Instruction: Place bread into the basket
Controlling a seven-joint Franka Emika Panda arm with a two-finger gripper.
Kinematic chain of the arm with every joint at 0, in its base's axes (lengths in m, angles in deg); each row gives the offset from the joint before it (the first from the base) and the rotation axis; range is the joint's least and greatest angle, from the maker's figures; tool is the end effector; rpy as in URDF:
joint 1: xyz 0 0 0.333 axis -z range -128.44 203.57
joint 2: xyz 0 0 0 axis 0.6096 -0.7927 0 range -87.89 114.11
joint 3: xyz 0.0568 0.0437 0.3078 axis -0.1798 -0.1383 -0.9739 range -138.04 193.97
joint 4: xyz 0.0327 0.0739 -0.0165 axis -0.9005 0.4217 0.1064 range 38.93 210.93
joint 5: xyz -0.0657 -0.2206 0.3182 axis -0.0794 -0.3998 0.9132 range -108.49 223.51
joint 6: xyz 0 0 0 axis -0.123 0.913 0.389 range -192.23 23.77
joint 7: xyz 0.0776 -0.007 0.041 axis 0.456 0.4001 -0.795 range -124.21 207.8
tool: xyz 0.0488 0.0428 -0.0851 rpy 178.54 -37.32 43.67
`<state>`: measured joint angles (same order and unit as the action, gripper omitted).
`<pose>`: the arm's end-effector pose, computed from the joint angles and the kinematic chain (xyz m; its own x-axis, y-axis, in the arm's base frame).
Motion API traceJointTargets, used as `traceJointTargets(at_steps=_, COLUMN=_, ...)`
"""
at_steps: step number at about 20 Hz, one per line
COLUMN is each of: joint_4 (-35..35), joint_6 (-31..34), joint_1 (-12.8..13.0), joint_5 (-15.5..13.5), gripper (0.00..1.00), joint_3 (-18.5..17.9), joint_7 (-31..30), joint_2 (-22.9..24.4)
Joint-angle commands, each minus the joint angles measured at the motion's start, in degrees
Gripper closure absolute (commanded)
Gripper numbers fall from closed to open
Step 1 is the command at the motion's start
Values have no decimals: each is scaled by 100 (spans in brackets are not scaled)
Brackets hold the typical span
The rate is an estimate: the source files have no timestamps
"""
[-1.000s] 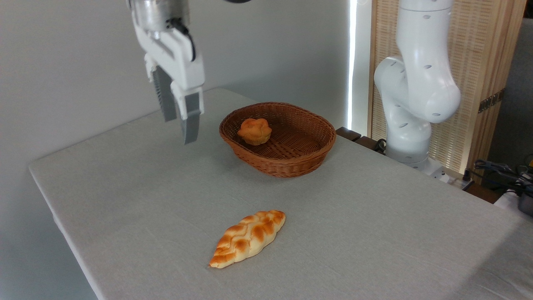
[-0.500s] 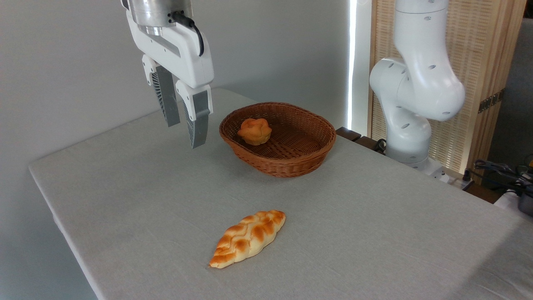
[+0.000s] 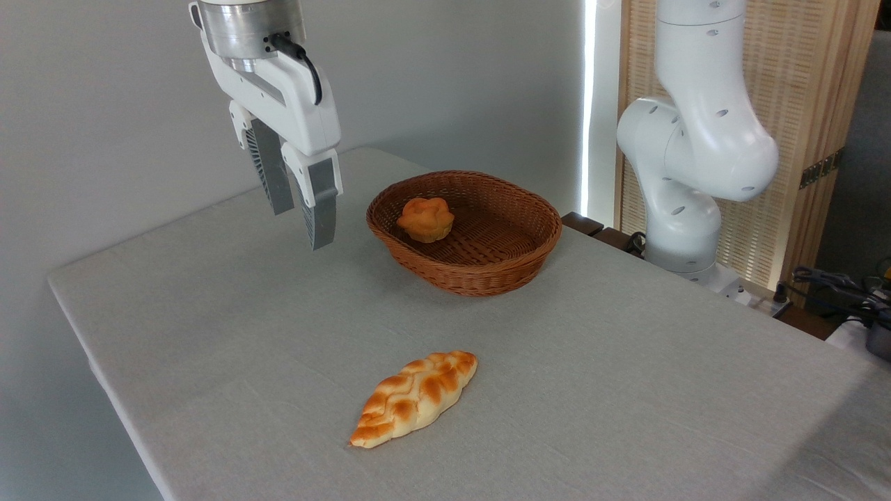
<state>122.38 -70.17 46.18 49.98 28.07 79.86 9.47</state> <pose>0.5705 -0.1011 0.6151 0.6875 -0.7185 0.1059 -0.7261 -0.6825 0.0837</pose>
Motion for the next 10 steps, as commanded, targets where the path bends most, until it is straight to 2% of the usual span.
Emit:
traceJointTargets(at_steps=1, joint_4=95, joint_6=-110, joint_1=-80, joint_5=112, gripper=0, joint_3=86, joint_7=-27, joint_2=126)
traceJointTargets(at_steps=3, joint_4=262, joint_6=-207, joint_1=-80, joint_5=129, gripper=0, joint_3=86, joint_7=-19, joint_2=214)
traceJointTargets(at_steps=6, joint_4=263, joint_6=-225, joint_1=-80, joint_5=366, gripper=0, joint_3=77, joint_7=-45, joint_2=223)
traceJointTargets(at_steps=10, joint_4=272, joint_6=-208, joint_1=-80, joint_5=498, gripper=0, joint_3=25, joint_7=-159, joint_2=232)
